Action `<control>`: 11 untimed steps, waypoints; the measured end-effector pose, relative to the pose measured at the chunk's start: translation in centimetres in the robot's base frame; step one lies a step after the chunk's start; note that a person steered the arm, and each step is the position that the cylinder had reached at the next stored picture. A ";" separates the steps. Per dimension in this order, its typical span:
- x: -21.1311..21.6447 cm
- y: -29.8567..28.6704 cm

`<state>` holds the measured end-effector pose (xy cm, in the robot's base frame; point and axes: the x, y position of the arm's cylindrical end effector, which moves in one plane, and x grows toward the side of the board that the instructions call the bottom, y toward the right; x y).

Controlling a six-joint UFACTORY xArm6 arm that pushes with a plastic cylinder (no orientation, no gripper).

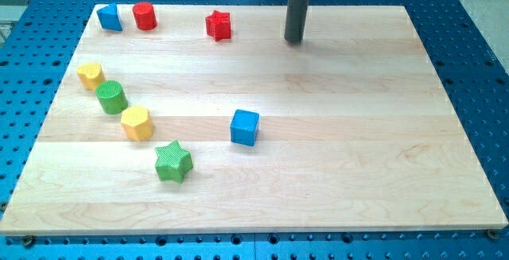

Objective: Move the red star to the center of the board

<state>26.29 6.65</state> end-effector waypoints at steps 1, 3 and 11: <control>-3.0 -4.6; -3.1 -13.6; 11.1 -11.7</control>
<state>37.34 -5.02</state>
